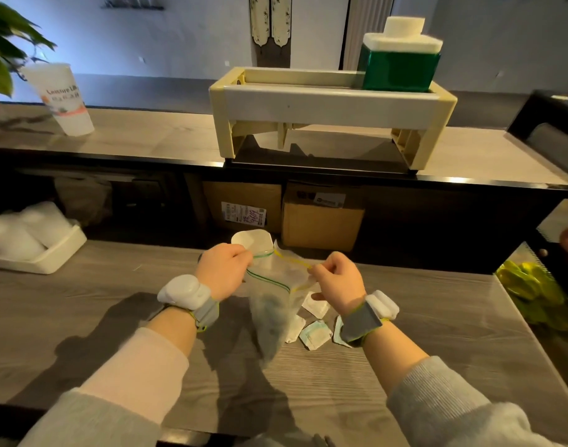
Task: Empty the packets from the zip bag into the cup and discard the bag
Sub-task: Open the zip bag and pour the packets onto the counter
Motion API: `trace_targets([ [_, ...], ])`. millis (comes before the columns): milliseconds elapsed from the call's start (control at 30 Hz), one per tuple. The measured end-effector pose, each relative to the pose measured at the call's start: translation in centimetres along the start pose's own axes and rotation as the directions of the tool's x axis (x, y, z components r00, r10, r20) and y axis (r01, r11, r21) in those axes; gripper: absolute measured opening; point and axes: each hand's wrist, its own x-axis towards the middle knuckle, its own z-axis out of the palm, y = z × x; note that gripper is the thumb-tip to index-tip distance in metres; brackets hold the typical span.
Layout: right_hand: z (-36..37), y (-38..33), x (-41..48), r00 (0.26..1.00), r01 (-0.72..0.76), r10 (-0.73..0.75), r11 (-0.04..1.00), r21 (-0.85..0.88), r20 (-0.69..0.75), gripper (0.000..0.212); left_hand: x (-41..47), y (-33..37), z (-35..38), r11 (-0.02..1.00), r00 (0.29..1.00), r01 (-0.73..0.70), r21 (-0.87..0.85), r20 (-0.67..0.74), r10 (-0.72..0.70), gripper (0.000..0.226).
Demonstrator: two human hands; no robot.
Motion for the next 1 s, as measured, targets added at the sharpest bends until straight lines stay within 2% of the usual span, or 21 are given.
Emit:
trace_targets([
  [67, -0.6, -0.8, 0.4, 0.997, 0.056, -0.057, 0.998, -0.013, -0.053, 0.022, 0.1, -0.3, -0.5, 0.999, 0.999, 0.033, -0.032, -0.022, -0.034, 0.03],
  [167, -1.3, -1.7, 0.7, 0.993, 0.085, -0.084, 0.996, 0.01, -0.077, 0.023, 0.1, -0.9, -1.0, 0.998, 0.998, 0.056, 0.005, -0.018, -0.056, 0.027],
  [267, -0.9, -2.7, 0.4, 0.997, 0.081, -0.08, 0.996, 0.03, -0.023, 0.023, -0.4, -1.2, -0.6, 0.958, 0.987, 0.158, -0.24, 0.005, -0.161, 0.028],
  [333, -0.5, -3.5, 0.0, 0.995, 0.102, -0.102, 0.995, 0.008, 0.003, 0.02, -0.4, -1.5, 0.2, 0.868, 0.967, 0.237, -0.437, 0.022, -0.253, 0.037],
  [400, -0.3, -4.2, -0.3, 0.993, 0.115, -0.116, 0.993, 0.009, 0.018, 0.021, -0.3, -2.1, 1.5, 0.766, 0.935, 0.319, -0.557, 0.055, -0.349, 0.046],
  [467, -0.3, -4.9, -0.6, 0.991, 0.126, -0.127, 0.992, 0.017, 0.031, 0.023, -0.3, -3.1, 2.9, 0.708, 0.9, 0.399, -0.582, 0.101, -0.424, 0.047],
  [533, -0.5, -5.6, -0.9, 0.989, 0.141, -0.142, 0.99, 0.031, 0.039, 0.025, -0.4, -4.1, 4.6, 0.637, 0.859, 0.49, -0.595, 0.205, -0.469, 0.043],
  [667, -1.0, -6.8, -1.3, 0.992, 0.11, -0.119, 0.98, 0.164, 0.047, 0.027, -1.4, -4.6, 7.1, 0.361, 0.69, 0.705, -0.611, 0.471, -0.55, 0.035],
  [767, -1.3, -7.6, -1.3, 0.992, 0.083, -0.11, 0.936, 0.343, 0.058, 0.025, -2.4, -4.3, 8.1, 0.16, 0.632, 0.739, -0.654, 0.591, -0.501, 0.053],
  [833, -1.4, -8.1, -1.2, 0.992, 0.023, -0.08, 0.869, 0.494, 0.094, 0.023, -2.9, -4.6, 8.1, -0.074, 0.601, 0.746, -0.661, 0.718, -0.351, 0.068],
  [900, -1.7, -8.2, -1.1, 0.989, -0.045, -0.048, 0.806, 0.59, 0.141, 0.023, -3.0, -4.7, 7.9, -0.262, 0.588, 0.749, -0.609, 0.793, -0.16, 0.068],
  [933, -1.8, -8.1, -1.0, 0.988, -0.064, -0.036, 0.786, 0.615, 0.149, 0.023, -3.0, -4.6, 7.8, -0.296, 0.599, 0.744, -0.598, 0.795, -0.1, 0.07],
  [1000, -2.3, -7.6, -0.7, 0.989, -0.08, -0.017, 0.772, 0.63, 0.146, 0.019, -3.0, -4.4, 7.6, -0.274, 0.644, 0.725, -0.631, 0.763, -0.053, 0.07],
])
